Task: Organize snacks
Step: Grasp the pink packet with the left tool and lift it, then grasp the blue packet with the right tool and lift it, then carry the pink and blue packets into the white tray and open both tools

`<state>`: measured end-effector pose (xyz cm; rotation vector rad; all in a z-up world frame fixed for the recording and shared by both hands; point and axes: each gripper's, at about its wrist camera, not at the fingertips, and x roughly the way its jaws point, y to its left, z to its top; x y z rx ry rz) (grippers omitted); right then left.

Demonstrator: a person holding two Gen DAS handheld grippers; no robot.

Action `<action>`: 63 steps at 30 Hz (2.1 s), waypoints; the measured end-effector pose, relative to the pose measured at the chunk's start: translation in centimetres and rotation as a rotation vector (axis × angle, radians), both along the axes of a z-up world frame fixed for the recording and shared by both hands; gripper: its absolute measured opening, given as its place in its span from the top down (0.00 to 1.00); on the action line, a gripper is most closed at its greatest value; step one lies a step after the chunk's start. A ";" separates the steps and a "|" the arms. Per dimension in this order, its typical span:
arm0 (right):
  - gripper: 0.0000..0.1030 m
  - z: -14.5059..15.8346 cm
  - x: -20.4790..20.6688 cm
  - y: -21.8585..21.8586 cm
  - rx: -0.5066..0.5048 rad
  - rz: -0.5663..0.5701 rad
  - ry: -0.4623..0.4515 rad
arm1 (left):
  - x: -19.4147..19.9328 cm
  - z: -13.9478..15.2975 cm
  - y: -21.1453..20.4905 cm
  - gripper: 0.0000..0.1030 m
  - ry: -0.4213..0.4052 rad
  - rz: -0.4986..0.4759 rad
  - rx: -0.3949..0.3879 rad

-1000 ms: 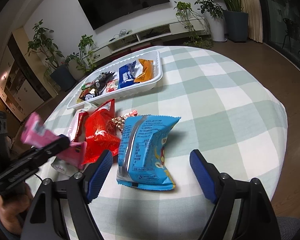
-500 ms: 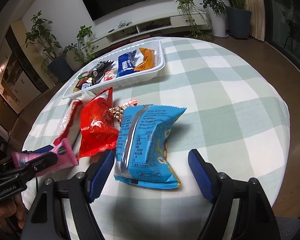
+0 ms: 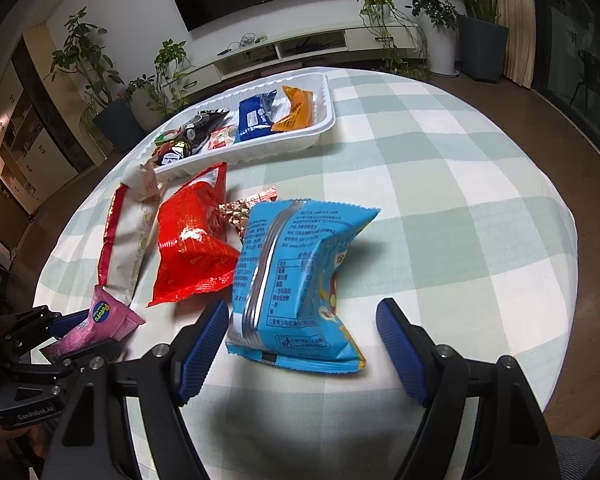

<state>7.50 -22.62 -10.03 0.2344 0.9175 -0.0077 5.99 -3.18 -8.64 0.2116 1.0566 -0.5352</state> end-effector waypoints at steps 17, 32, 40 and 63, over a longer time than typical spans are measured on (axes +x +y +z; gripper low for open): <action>0.23 0.3 2.4 -0.1 -0.052 -0.011 0.057 | -1.9 0.6 2.6 0.76 0.029 0.034 -0.176; 0.59 0.4 1.3 -0.2 -0.032 -0.001 0.041 | -1.9 1.1 5.2 0.76 0.035 0.091 -0.304; 0.60 1.6 -0.8 -0.9 0.016 -0.022 0.007 | -1.6 1.9 6.7 0.76 0.031 0.122 -0.356; 0.60 9.7 -0.7 -10.7 0.042 -0.197 -0.157 | 6.1 9.6 14.0 0.76 -0.135 0.252 -0.381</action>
